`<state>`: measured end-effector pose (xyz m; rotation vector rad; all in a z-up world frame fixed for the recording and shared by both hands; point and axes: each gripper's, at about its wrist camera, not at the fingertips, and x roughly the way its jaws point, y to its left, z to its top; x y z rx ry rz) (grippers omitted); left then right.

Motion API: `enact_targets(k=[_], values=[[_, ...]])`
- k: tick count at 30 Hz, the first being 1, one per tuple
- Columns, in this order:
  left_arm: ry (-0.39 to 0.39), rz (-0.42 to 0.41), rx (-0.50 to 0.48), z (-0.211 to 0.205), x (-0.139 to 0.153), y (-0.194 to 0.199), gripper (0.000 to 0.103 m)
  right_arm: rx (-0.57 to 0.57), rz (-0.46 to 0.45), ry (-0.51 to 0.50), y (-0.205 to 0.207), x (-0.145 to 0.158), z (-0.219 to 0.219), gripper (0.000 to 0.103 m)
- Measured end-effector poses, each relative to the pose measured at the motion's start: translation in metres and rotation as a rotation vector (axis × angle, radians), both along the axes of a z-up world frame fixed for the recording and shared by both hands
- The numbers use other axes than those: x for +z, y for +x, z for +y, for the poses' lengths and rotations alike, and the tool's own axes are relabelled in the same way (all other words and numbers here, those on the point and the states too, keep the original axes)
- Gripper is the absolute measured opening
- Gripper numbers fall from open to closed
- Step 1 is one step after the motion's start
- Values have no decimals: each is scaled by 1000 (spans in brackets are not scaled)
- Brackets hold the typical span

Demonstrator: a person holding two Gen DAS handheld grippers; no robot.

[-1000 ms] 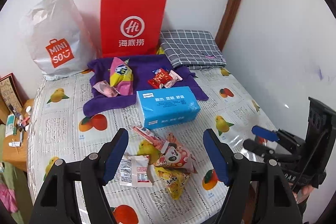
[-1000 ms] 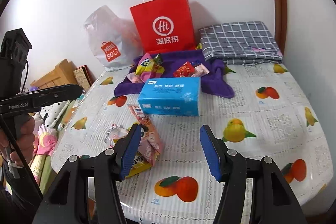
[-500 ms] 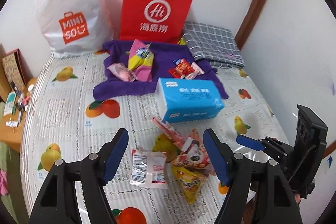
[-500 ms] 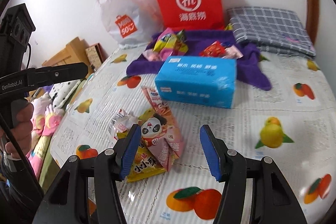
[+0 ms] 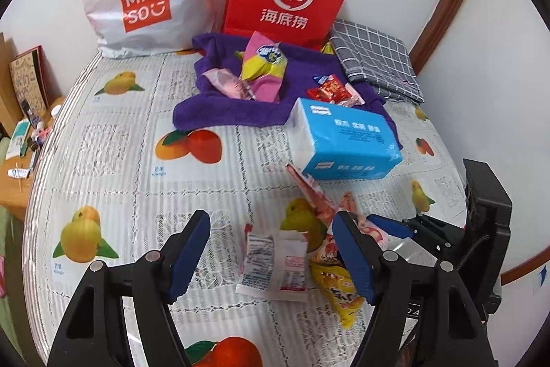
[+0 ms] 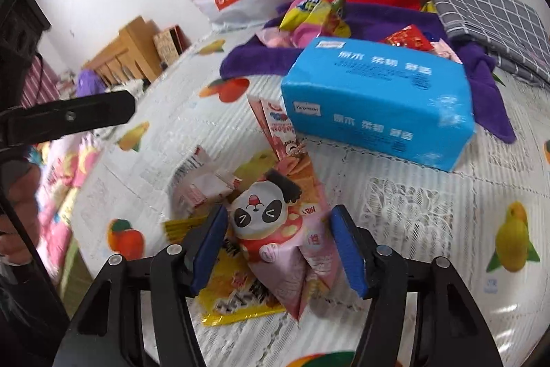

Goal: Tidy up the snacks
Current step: 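Grasp and lift the pink panda snack packet with the right gripper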

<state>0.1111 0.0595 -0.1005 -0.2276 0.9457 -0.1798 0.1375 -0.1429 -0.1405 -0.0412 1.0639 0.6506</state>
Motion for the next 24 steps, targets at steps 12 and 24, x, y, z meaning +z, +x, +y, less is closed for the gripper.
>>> enact_targets(k=[12,24], values=[[-2,56,-24,-4,-26,4,72,4,35,46,2,-8,-5,46],[69,129,-109,-30,-64,6,72,-223,-70,9,1,7,-83,46]])
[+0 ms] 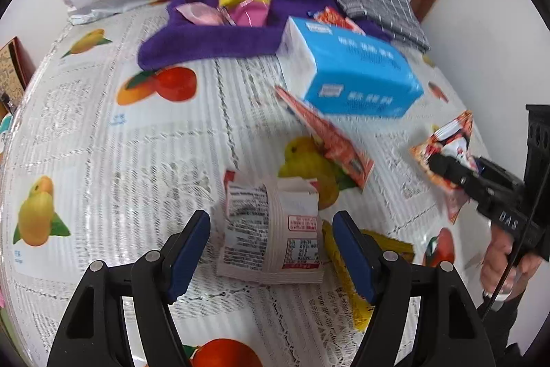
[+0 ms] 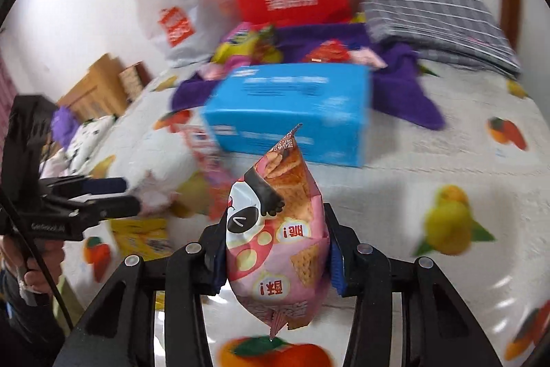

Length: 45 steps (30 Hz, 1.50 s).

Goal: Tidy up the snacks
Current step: 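Grasp and lift the pink panda snack packet with the right gripper, then carry the panda packet to the towel while the left gripper grasps the white sachet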

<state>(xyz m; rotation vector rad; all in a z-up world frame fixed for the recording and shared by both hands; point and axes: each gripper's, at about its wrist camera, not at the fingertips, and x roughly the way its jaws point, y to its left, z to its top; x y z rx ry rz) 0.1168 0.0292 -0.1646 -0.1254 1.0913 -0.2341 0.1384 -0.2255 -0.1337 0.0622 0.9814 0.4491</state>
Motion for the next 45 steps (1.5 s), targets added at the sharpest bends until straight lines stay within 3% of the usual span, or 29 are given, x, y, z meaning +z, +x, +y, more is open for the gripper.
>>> enact_targets(k=[8,10,13,15,20,22,26,45], values=[[62,-42,-8,-9,-8,-1,69,-71,17,-49,4,-25,-19,46],[74,-56,5,-6,-8,0,57,-73,11,-48,6,-27,-18,47],[82,-75,25,0,-7,2,55,-61,11,-55,5,-27,-19,49],[129,-91,50,4,-9,3,55,-53,15,-71,2,-26,-20,56],[107,-126,85,11,-13,5,57,-44,4,-82,-6,-25,-27,63],[119,-149,89,9,-15,6,58,-48,-9,-88,-7,-27,-27,63],[164,-200,92,4,-18,3,58,-70,-55,-112,-6,-29,-27,50],[170,-211,111,2,-20,2,61,-102,-89,-138,2,-34,-25,48]])
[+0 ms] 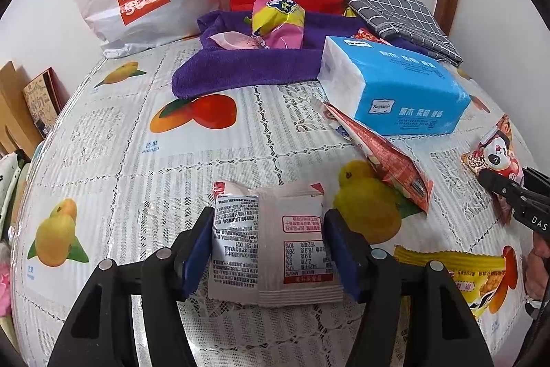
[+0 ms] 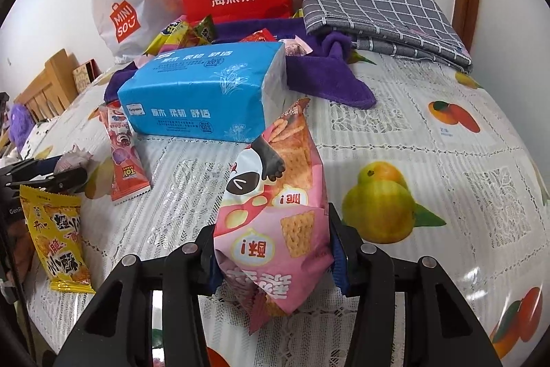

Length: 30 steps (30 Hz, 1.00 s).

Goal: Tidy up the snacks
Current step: 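Carry the panda packet to the towel while the left gripper grasps the white sachet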

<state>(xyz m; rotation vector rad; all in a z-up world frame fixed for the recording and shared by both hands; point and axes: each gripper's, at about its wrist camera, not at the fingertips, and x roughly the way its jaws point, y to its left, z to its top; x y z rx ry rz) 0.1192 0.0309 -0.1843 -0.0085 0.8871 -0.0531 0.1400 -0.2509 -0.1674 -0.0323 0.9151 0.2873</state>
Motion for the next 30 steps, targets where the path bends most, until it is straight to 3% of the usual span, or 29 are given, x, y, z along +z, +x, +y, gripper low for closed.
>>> enact_targets(k=[18,30], values=[[-15,0,4,3,0,1,61,-12,-5,-25,0,-1,3,47],[-13,28,36,4,4,3,54,-19,-8,57,0,4,-10,43]])
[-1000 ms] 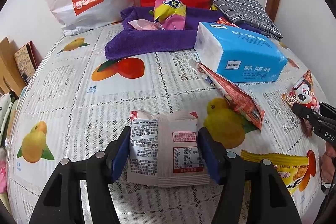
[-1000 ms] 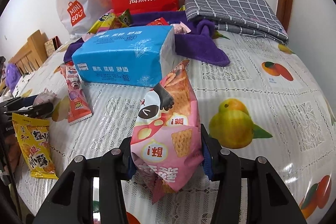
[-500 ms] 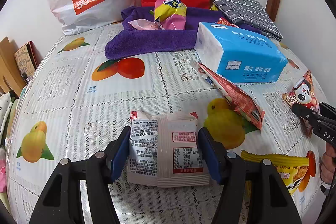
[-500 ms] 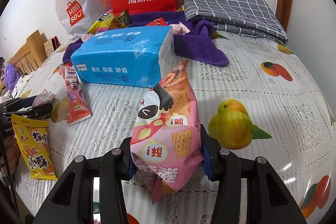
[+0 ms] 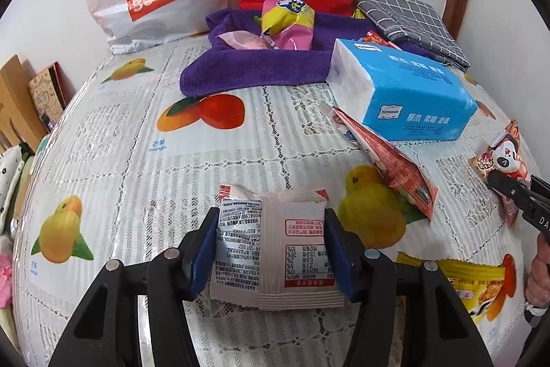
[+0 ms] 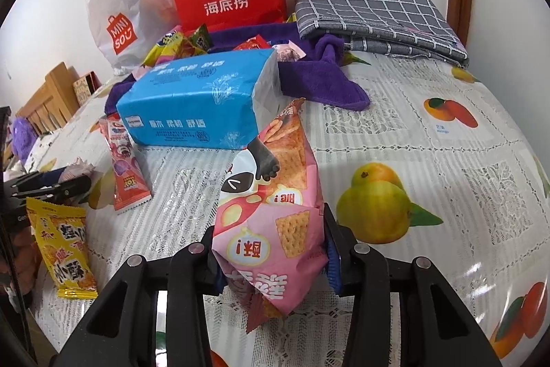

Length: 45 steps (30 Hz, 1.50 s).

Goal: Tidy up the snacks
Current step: 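Carry the panda packet to the towel while the left gripper grasps the white sachet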

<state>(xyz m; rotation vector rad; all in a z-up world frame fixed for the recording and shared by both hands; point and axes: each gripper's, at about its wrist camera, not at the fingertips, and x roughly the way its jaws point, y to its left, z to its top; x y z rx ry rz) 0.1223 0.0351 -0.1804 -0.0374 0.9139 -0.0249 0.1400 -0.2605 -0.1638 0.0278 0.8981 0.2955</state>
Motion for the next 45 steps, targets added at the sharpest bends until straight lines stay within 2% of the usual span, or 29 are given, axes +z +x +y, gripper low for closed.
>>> enact_targets(k=[4,9,15,21,26,32,41,45], values=[[-73,17,-11,8,16,2,54,-11,-10,33,2,15,-4,43],[-113,-17,-18,14,49,11,54,9,-74,44,11,60,-1,43],[-122,-33,-23,14,81,46,54,11,-102,121,59,111,4,43],[-116,-57,-17,12,104,81,54,33,-159,80,113,141,28,43],[-102,-69,-20,10,118,113,54,73,-142,56,160,144,54,43],[-126,-56,-29,8,120,145,54,109,-107,67,211,140,80,43],[-132,-47,-60,-5,118,179,54,126,-59,55,249,113,81,43],[-180,-43,-79,-9,114,192,54,115,-39,27,255,103,74,43]])
